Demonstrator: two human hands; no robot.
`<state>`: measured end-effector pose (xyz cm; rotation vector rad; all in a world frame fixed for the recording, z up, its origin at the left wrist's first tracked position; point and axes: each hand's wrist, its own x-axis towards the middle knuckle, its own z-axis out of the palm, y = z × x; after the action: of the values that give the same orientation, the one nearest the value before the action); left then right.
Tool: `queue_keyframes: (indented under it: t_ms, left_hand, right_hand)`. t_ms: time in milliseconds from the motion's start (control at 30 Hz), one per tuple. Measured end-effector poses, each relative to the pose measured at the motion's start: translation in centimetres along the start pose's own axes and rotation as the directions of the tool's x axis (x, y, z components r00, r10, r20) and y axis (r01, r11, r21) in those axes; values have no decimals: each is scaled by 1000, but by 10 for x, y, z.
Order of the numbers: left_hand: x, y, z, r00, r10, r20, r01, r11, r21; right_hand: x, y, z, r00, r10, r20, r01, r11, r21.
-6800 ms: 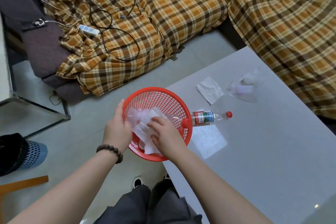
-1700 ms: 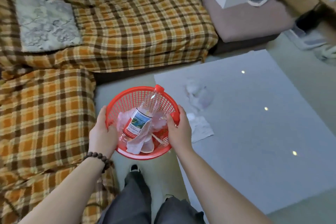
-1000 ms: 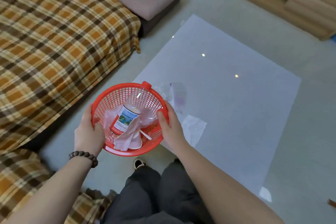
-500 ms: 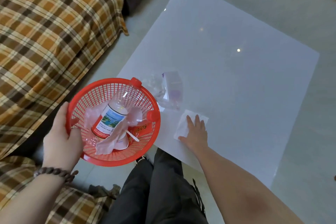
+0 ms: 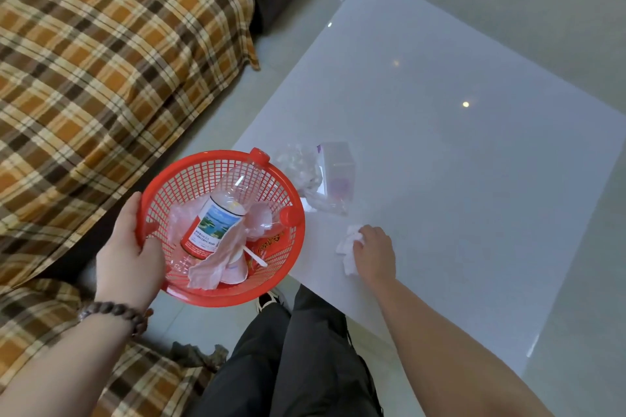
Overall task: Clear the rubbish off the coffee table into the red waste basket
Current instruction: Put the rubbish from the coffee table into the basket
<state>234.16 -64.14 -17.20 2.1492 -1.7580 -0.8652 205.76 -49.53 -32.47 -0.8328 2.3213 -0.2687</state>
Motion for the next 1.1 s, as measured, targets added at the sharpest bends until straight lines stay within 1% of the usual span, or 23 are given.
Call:
queue_keyframes:
  t_ms: [67,167,200,267,333,400,433,533,600,667,733,800,833,900,933,1000,1100]
  left_hand:
    - [-3,5,-6,1000,-10,6,10,1000,-12]
    - [-7,17,-16,1000,11,16,-11,999,-31]
    - [-7,21,-19,1000,19,17,-18,999,-41]
    - [-8,31,-24,1000,24,20,-22,997,-75]
    - [-9,39,-28,999,17,28,-14,994,-110]
    - [-11,47,-31,999,18,35,-13,989,-144]
    - [-11,50,-32,999,17,35,-11,987,-158]
    - [-12,57,-36,1000,6,19,-3,982,-190]
    - [-11,58,-39,1000,5,-1,-5,980,-200]
    - [-8,57,-43,1000,-4,-14,1,979,-204]
    - [-5,56,-46,999,-35,-18,30,977,-210]
    - [0,53,-47,998,-64,-24,58,975,-214]
    - [1,53,-48,997,-76,-30,67,973,-219]
    - [5,52,-48,994,-94,-51,81,972,-222]
    - [6,51,-48,993,-102,-65,86,972,-218]
    - [9,46,-48,989,-117,-89,97,975,-201]
    - [17,36,-46,985,-134,-112,115,980,-161]
  right_hand:
    - [-9,-25,-25,994,-53,-93,69,980,186]
    - [-33,-72,-67,947,-144,-289,249,896,368]
    - [-43,-89,-79,925,-186,-332,316,861,399]
    - [-64,-121,-98,878,-314,-362,450,799,398]
    - [-82,-149,-106,818,-479,-318,570,746,344]
    - [-95,-170,-103,758,-619,-205,652,713,256]
    - [-99,-177,-100,736,-664,-136,676,707,206]
    - [-101,-189,-91,706,-706,61,704,708,55]
    - [-102,-194,-90,697,-695,177,705,709,13]
    - [-102,-196,-91,682,-690,241,711,703,0]
    - [-102,-197,-94,664,-698,270,724,689,1]
    - [-100,-196,-97,664,-706,247,714,696,73]
    - [-99,-195,-98,671,-714,200,705,698,124]
    - [-92,-192,-100,704,-709,45,683,693,230]
    - [-84,-189,-102,730,-683,-30,664,697,270]
    - [-60,-177,-103,798,-590,-124,598,749,285]
    - [-7,-147,-96,897,-407,-171,436,877,201]
